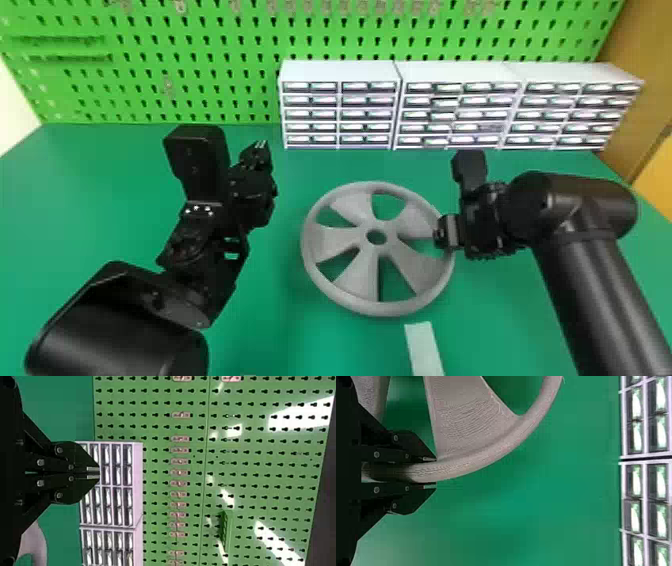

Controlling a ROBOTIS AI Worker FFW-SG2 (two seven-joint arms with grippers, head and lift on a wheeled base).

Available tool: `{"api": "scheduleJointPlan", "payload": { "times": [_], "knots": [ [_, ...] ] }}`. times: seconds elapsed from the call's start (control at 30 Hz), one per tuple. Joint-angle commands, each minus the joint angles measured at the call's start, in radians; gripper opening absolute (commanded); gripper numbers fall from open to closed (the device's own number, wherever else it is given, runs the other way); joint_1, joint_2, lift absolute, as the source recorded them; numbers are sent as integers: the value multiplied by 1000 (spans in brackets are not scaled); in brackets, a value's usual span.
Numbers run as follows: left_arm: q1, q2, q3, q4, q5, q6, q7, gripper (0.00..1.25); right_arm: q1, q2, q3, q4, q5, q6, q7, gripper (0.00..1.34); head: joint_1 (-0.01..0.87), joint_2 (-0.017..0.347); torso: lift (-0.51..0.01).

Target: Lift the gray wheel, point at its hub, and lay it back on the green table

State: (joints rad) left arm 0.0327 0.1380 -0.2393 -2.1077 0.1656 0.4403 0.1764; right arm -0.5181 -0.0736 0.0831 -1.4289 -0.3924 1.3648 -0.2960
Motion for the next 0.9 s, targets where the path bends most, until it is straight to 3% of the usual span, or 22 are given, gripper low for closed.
{"api": "scheduleJointPlan", "payload": {
  "times": [0.0,0.57,0.87],
  "knots": [
    [-2,0,0,0,0,0,0,22,-16,0,17,48,6,-1,0,117,692,48,-93],
    [-5,0,0,0,0,0,0,22,-37,0,61,156,12,-33,0,117,692,48,-93],
    [-7,0,0,0,2,0,-1,22,-34,-6,72,174,3,-33,0,127,692,48,-93]
  ]
}}
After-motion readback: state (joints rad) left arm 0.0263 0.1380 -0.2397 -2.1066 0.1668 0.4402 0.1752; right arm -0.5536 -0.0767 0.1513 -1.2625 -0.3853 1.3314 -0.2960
